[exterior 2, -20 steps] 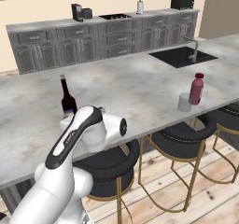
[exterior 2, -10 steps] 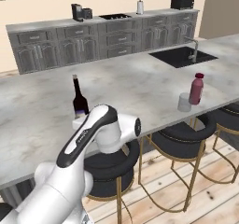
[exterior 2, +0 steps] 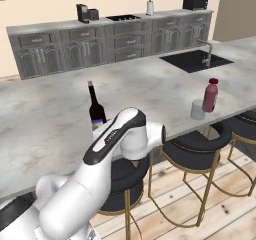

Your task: There is a wine glass and glass cup on the dining counter. Place the wine bottle next to the wine glass and the juice bottle next to the glass cup.

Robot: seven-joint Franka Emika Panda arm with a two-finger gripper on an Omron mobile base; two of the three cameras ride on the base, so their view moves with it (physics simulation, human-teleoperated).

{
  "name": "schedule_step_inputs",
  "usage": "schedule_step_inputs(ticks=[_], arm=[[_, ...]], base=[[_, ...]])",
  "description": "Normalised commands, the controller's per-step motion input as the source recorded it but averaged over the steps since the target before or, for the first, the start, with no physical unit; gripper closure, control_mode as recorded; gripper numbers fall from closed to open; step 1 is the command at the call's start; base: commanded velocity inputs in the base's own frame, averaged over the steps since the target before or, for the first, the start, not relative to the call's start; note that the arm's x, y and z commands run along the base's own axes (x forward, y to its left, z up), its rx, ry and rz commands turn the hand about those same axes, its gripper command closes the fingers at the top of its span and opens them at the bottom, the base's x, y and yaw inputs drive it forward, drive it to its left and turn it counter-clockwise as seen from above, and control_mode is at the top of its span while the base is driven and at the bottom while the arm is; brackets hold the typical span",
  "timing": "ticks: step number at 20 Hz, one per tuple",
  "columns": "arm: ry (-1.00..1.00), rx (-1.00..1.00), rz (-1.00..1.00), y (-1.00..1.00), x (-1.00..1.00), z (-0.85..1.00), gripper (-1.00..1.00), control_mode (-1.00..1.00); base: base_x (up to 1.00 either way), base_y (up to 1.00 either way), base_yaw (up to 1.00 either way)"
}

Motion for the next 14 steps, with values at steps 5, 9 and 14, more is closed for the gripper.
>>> schedule_step_inputs(ticks=[5,9,14], arm=[[-0.02,0.04,0.17,-0.32,0.35,-0.04,1.0,-1.0],[0.0,0.13,0.16,-0.05,0.45,-0.1,1.0,-1.0],[-0.01,0.13,0.16,-0.04,0.46,-0.15,1.0,-1.0]], base=[[0.0,0.0,0.0],[0.0,0.0,0.0],[0.0,0.0,0.0]])
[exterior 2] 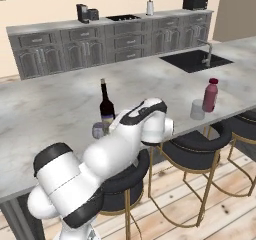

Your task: There is a wine glass and glass cup on the dining counter. Place the wine bottle next to the wine glass and the juice bottle next to the glass cup.

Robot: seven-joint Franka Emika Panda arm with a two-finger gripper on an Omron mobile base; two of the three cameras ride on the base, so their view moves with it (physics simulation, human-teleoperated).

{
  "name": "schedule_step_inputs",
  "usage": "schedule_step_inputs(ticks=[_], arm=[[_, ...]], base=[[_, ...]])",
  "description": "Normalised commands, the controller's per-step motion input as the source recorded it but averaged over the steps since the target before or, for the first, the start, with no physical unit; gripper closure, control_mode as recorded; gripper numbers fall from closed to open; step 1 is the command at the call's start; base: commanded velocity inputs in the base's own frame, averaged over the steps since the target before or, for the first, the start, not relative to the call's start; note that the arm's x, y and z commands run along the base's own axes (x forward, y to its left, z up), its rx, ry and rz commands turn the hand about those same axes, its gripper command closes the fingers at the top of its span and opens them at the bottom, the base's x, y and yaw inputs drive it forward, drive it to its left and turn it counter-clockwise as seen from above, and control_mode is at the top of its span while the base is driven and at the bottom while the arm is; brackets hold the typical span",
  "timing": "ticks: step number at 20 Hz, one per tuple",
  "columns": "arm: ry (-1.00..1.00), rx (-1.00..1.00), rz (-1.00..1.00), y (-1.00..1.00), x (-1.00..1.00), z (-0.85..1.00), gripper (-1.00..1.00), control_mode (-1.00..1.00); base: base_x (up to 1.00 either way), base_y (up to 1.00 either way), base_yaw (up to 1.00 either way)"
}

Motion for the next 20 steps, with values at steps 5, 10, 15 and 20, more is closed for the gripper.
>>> schedule_step_inputs(ticks=[5,10,15,20], arm=[[-0.03,0.05,0.18,-0.11,0.29,-0.19,1.0,-1.0],[-0.01,0.0,0.15,-0.04,0.24,-0.22,1.0,-1.0],[-0.01,0.11,0.14,-0.02,0.23,-0.21,1.0,-1.0],[-0.01,0.18,0.11,-0.02,0.17,-0.23,1.0,-1.0]], base=[[0.0,0.0,0.0],[0.0,0.0,0.0],[0.0,0.0,0.0],[0.0,0.0,0.0]])
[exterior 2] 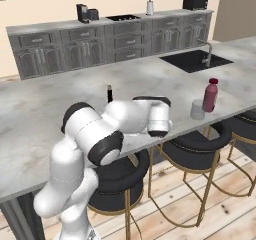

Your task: There is a wine glass and glass cup on the dining counter. Place the wine bottle next to the wine glass and the juice bottle next to the glass cup.

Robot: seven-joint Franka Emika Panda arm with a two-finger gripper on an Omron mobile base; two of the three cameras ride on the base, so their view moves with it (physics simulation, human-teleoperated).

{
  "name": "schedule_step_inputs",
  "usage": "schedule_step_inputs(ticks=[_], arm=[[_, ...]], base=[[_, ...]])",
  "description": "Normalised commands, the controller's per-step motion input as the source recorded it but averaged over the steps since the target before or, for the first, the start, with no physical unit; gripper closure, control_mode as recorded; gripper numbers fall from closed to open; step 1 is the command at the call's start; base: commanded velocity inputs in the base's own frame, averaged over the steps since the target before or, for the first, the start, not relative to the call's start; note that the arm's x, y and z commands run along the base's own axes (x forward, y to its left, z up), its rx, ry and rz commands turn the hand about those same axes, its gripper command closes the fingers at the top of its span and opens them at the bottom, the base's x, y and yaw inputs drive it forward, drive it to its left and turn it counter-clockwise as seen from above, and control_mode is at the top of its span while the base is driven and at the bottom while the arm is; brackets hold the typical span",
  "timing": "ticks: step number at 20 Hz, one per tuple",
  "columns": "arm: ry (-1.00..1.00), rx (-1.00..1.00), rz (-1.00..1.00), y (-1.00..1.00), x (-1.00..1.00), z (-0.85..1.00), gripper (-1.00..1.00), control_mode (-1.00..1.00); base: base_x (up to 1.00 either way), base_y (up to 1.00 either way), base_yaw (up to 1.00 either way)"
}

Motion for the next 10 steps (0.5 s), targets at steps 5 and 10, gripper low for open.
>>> schedule_step_inputs(ticks=[5,10], arm=[[-0.01,0.14,0.06,-0.02,0.14,-0.2,1.0,-1.0],[-0.04,0.03,0.05,0.0,0.2,-0.16,1.0,-1.0]], base=[[0.0,0.0,0.0],[0.0,0.0,0.0]])
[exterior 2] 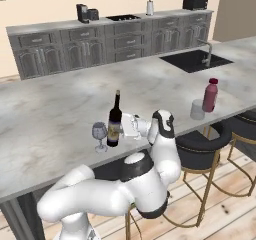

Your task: There is a wine glass and glass cup on the dining counter. Place the wine bottle next to the wine glass and the juice bottle next to the glass cup.

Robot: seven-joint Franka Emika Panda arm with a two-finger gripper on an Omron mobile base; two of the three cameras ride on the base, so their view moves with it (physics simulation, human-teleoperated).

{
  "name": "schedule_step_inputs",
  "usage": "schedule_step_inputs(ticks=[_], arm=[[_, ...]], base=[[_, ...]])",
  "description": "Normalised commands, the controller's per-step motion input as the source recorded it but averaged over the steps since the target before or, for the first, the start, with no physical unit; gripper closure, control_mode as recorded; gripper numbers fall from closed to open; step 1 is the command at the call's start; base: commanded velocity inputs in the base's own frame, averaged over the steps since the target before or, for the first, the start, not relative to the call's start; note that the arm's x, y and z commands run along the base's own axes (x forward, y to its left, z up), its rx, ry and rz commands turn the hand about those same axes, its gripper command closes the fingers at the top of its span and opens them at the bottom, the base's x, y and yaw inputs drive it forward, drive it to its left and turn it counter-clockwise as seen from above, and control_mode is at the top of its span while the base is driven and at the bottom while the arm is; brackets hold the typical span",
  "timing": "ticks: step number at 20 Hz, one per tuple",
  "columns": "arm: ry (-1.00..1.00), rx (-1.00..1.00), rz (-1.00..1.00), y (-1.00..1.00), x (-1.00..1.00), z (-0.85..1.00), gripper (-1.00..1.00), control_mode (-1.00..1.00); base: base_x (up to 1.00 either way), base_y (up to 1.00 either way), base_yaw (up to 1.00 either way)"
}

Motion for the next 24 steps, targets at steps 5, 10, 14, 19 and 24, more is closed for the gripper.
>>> schedule_step_inputs(ticks=[5,10,14,19,24], arm=[[-0.03,0.0,0.03,0.0,0.22,-0.17,1.0,-1.0],[0.0,-0.05,0.02,0.0,0.14,-0.2,1.0,-1.0],[-0.02,-0.06,0.01,0.01,0.02,-0.26,1.0,-1.0],[-0.05,-0.01,0.01,0.0,0.11,-0.19,1.0,-1.0],[-0.07,0.0,0.0,0.0,0.26,-0.1,1.0,-1.0]], base=[[0.0,0.0,0.0],[0.0,0.0,0.0],[0.0,0.0,0.0],[0.0,0.0,0.0],[0.0,0.0,0.0]])
